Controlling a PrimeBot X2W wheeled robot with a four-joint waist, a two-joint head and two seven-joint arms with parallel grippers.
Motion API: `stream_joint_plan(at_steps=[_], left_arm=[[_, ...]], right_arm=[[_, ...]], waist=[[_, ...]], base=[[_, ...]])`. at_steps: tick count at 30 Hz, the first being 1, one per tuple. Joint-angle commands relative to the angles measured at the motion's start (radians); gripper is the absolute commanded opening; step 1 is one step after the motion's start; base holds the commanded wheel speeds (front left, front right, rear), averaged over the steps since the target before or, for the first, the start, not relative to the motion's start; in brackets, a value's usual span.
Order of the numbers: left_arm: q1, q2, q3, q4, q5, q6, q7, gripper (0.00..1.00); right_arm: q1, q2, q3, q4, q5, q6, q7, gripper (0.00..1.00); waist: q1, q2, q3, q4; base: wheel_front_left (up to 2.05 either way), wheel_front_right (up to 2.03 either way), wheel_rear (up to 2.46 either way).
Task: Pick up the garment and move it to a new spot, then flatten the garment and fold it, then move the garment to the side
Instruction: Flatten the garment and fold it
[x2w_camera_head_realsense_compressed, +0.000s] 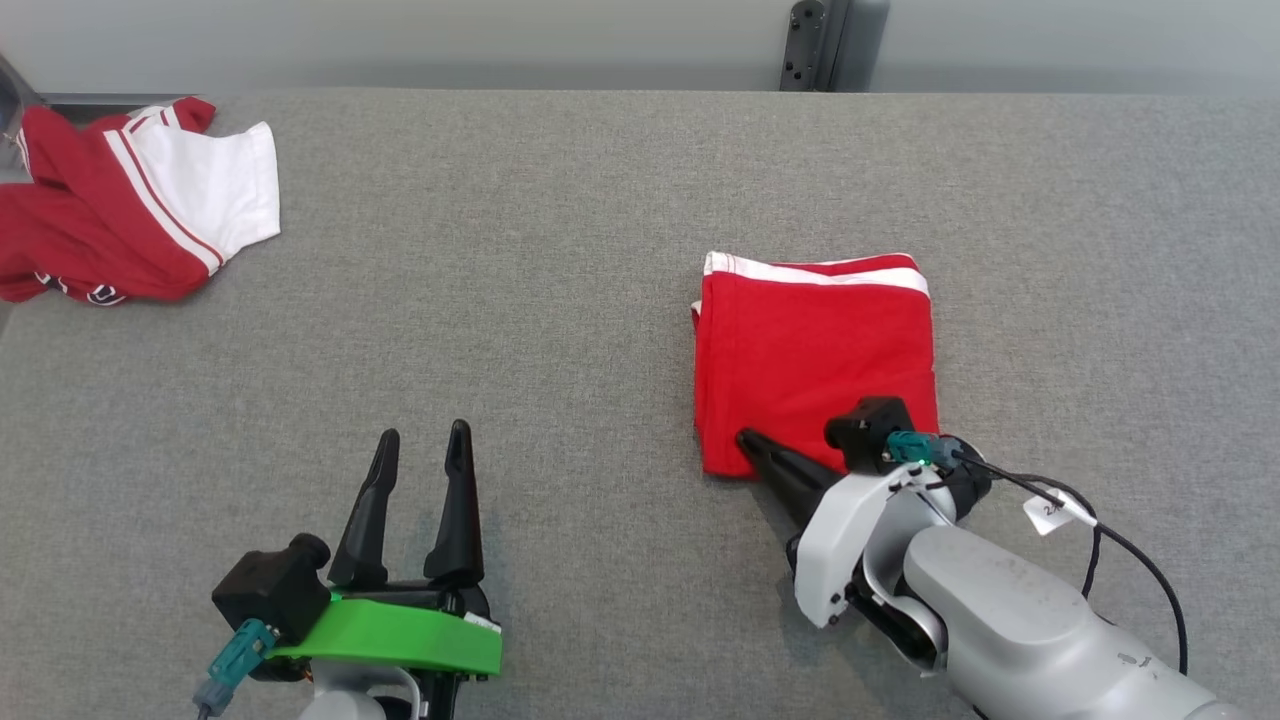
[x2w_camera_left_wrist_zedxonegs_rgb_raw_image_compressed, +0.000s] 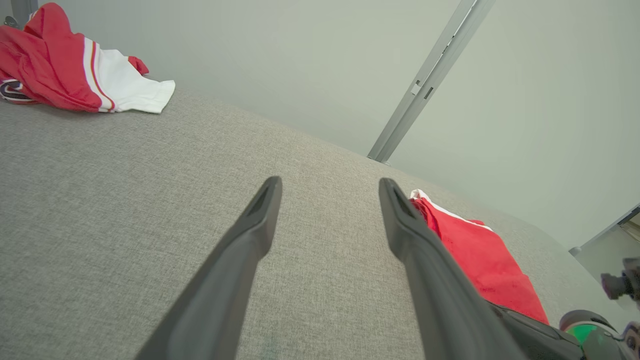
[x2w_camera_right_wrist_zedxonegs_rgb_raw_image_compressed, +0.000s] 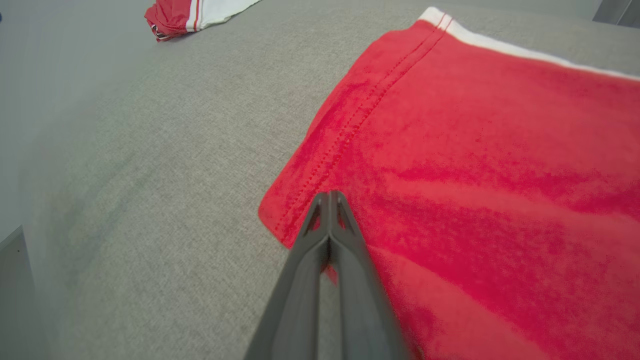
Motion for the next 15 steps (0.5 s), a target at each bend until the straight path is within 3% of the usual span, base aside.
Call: stream_joint_plan(at_steps=[1, 9, 15], left_arm=[[-0.011, 0.001, 0.003, 0.001, 0.002, 0.000, 0.000, 1.00], [-0.008, 0.001, 0.011, -0.004, 0.007, 0.002, 0.000, 1.00], [0.000, 0.001, 0.025, -0.002, 0.015, 0.003, 0.000, 1.00]], right_arm=[[0.010, -0.001, 0.023, -0.005, 0.016, 0.000, 0.004, 0.00], [-0.019, 0.000, 0.117, 0.013, 0.072, 0.000, -0.016, 0.00], [-0.040, -0.019, 0.081, -0.022, 0.079, 0.000, -0.045, 0.00]], waist=[[0.0000, 0.0000, 0.000, 0.000], [0.0000, 0.0000, 0.002, -0.013], [0.0000, 0.0000, -0.010, -0.038]], base=[[0.00, 0.00, 0.00], [0.00, 0.00, 0.00], [0.00, 0.00, 0.00]])
